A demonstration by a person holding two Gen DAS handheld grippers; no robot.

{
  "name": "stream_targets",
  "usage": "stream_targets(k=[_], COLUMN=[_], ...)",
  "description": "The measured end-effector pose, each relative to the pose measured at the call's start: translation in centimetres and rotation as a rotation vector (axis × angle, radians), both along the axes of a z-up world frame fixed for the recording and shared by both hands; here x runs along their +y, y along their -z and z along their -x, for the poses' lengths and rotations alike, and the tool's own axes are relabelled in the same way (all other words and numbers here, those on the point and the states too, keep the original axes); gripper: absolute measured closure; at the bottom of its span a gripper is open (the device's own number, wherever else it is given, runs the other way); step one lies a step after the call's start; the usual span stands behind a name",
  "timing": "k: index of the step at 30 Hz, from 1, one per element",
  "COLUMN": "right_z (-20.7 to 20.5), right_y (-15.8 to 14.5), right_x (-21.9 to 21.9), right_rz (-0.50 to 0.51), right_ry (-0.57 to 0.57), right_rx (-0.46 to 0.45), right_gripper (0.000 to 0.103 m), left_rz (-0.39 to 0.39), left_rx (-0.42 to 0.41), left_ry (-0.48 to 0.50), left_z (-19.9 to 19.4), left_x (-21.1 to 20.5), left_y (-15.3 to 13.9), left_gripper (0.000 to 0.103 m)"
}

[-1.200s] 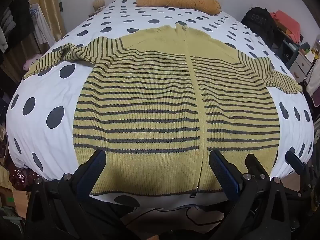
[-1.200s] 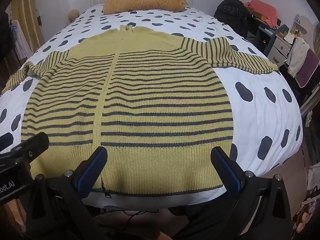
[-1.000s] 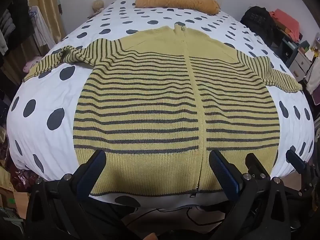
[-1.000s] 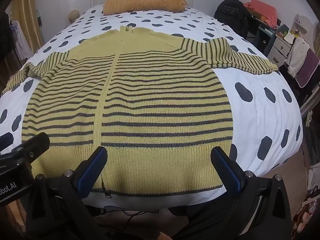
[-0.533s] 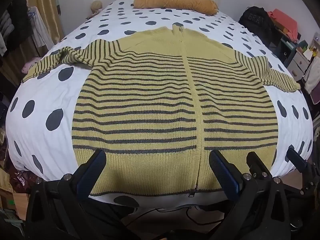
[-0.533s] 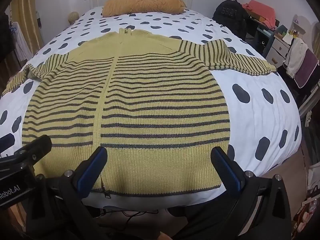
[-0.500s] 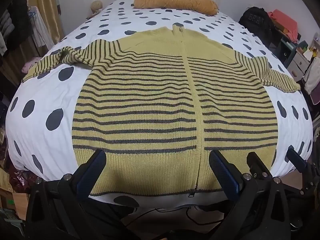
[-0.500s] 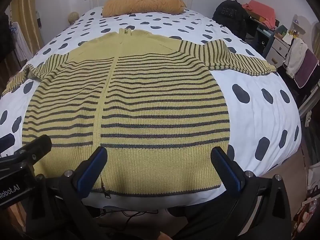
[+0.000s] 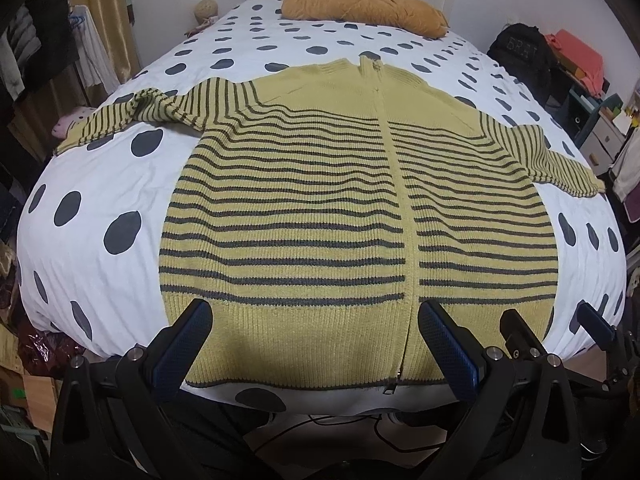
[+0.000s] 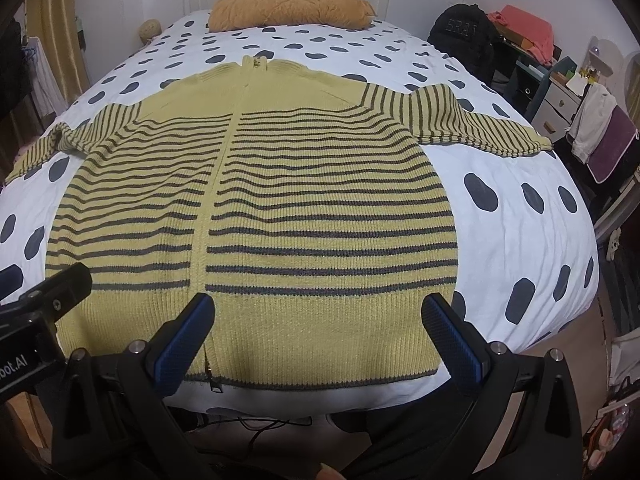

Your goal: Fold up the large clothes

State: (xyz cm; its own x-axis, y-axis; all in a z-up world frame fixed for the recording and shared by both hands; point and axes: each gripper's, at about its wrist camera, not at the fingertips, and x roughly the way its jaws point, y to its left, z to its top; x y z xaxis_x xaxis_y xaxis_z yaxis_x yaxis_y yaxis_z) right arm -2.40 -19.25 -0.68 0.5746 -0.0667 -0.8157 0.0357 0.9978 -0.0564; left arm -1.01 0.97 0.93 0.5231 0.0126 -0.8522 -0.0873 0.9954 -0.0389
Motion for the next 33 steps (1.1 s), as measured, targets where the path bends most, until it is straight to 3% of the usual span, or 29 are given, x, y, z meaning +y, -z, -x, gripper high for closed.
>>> stream_targets(k=[33], right_z=[-0.24], right_y=[0.62], right_x=[0.70], right_rz=[-0.008], right_ry=[-0.004], right_rx=[0.053], right_gripper=[0.000], left_rz=[-0.008], left_rx=[0.041], left_ry=[-0.014], left_z=[0.20], left_x=[0.39], left_y=[0.66], left_gripper=[0.000])
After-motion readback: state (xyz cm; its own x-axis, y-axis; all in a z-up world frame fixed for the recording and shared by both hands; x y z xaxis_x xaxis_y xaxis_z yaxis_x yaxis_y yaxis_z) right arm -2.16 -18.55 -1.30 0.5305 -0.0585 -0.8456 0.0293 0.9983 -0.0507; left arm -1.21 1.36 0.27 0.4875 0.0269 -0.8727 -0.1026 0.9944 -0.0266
